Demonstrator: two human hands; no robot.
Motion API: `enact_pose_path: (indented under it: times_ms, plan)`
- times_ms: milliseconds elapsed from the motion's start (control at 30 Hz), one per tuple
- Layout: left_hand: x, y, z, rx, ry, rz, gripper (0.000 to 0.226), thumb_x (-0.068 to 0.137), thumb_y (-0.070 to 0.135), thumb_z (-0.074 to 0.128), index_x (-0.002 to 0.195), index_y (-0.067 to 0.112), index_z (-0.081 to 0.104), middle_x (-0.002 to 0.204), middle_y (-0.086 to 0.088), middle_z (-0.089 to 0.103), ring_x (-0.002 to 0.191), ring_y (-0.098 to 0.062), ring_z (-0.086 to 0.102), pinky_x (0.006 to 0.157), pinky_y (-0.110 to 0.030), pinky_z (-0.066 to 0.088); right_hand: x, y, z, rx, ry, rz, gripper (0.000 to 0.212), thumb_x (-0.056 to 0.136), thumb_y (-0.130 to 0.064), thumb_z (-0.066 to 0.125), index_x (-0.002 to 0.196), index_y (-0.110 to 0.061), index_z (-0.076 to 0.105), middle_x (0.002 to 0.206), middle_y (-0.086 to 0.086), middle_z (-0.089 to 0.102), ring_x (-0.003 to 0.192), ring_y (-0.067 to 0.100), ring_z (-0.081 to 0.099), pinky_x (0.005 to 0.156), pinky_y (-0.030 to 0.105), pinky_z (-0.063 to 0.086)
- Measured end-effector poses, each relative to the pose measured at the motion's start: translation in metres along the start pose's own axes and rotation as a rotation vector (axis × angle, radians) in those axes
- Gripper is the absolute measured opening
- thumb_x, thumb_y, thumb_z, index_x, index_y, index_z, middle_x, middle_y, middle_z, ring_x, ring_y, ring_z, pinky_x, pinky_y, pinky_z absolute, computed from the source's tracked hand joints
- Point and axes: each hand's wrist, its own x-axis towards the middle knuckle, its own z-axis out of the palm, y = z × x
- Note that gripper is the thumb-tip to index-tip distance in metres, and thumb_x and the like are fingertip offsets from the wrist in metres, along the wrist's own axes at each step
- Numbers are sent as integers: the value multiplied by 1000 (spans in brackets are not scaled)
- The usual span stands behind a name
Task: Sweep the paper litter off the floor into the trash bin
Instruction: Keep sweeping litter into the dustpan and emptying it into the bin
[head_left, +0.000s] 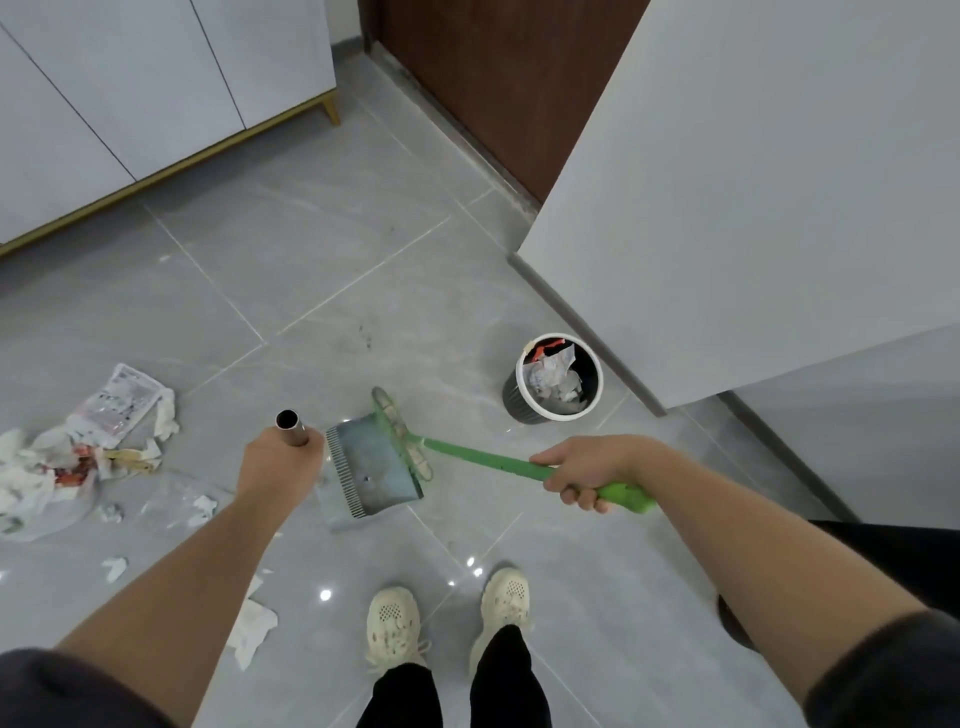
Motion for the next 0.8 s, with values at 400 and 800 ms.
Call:
enact_pose_path:
  times_ms: [400, 800]
  plan:
    - [19, 64, 27, -150, 9, 21, 32, 87, 26, 49, 75, -1, 61, 57, -11, 60, 57, -29, 55, 57, -35, 46, 36, -26, -96, 8, 390, -103, 49, 83, 5, 41, 131, -5, 47, 63, 9, 52, 54, 22, 46, 53, 29, 42]
    - [59, 129, 64, -85, 41, 55, 27, 90, 23, 50, 74, 5, 64, 57, -8, 55, 51, -27, 49, 48, -26, 39, 68, -46, -211, -98, 377, 111, 41, 90, 2, 49, 52, -12, 55, 31, -1, 50, 47, 17, 48, 48, 22, 40]
